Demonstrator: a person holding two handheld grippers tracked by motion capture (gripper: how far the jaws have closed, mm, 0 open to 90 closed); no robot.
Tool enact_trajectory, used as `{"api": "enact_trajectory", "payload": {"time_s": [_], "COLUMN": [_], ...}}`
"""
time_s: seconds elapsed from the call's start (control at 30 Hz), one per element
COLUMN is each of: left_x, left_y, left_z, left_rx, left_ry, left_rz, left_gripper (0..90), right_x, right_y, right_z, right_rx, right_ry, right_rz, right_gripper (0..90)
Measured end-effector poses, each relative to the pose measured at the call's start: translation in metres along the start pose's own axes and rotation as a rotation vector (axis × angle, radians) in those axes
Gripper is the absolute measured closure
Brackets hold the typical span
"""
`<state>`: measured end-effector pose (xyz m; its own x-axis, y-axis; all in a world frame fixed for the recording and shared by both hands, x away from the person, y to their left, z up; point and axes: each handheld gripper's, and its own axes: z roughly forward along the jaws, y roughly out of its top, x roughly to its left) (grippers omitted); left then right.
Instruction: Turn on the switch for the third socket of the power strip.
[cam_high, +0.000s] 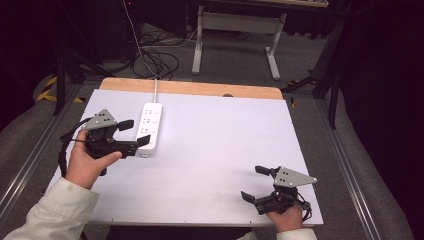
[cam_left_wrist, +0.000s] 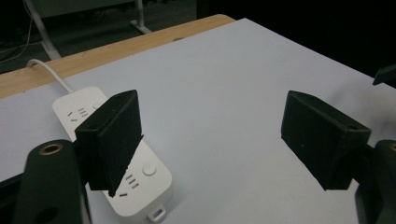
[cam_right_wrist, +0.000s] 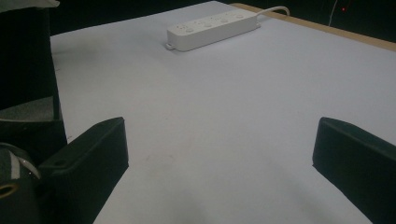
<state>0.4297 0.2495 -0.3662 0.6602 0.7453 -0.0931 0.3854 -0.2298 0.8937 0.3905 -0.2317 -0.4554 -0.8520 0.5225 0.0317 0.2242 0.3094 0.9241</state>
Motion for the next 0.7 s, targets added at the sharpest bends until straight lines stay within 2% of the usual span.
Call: {"api": "enact_trajectory", "payload": {"time_s": [0.2, 0.33, 0.6, 0.63, 0.7], "left_x": [-0.006, -0.007, -0.010, -0.010, -0.008], "left_y": [-0.015, -0.027, -0.052, -0.055, -0.063], "left_z": [-0.015, -0.023, -0.038, -0.038, -0.039], "left_rx": [-0.044, -0.080, -0.084, -0.084, -0.092], "left_ry": [-0.013, -0.017, 0.027, 0.026, -0.011], "left_rz": [0.016, -0.006, 0.037, 0.041, 0.027], "left_gripper": [21.2, 18.7, 11.9, 11.2, 10.4], "right_x": [0.000, 0.001, 0.000, 0.000, 0.000], "right_y": [0.000, 0.000, 0.000, 0.000, 0.000], "right_z": [0.000, 0.000, 0.001, 0.001, 0.001], "right_rx": [0.000, -0.001, 0.001, 0.001, 0.000], "right_ry": [0.000, -0.001, 0.005, 0.005, 0.006], "right_rz": [-0.001, -0.003, -0.002, -0.002, -0.001], "right_gripper": [4.1, 4.1, 4.1, 4.0, 4.0]}}
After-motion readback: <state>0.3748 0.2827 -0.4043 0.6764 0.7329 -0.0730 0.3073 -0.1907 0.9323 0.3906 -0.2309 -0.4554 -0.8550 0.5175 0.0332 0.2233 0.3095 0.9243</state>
